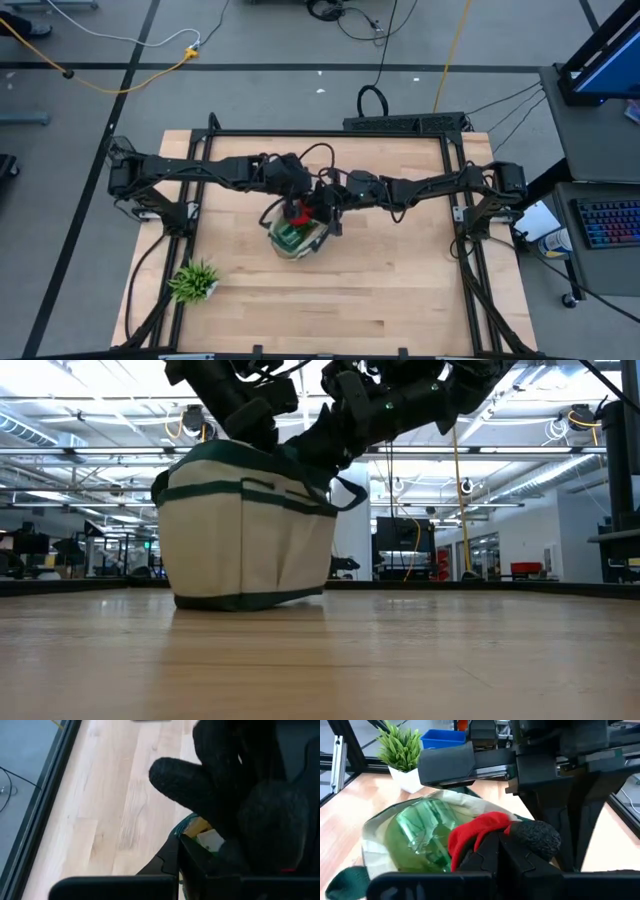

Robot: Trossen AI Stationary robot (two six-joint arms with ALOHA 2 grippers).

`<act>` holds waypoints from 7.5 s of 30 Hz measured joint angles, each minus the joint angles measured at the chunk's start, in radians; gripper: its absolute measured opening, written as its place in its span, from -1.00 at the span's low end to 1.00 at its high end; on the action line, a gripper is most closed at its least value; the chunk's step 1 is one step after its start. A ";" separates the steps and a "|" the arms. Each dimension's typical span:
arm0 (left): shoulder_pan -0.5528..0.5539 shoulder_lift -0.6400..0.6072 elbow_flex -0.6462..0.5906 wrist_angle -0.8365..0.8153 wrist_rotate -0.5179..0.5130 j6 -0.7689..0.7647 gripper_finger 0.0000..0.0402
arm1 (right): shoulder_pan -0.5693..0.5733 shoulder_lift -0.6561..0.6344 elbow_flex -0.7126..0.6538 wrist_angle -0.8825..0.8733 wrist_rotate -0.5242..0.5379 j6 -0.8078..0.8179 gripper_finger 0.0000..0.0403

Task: Pick & Place Garden tools in Gardening bag
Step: Put the red gloves into the gardening bag

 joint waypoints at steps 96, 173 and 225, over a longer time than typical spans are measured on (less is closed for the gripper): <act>-0.033 0.041 0.004 0.078 0.054 0.059 -0.98 | -0.012 -0.006 -0.002 -0.166 0.239 0.199 -1.00; -0.026 0.054 0.002 -0.109 -0.057 -0.008 -0.97 | 0.034 0.051 0.000 -0.291 0.340 0.277 -0.07; -0.002 0.119 0.001 -0.082 0.235 0.064 -0.98 | 0.119 -0.095 -0.003 -0.270 0.494 0.087 -1.00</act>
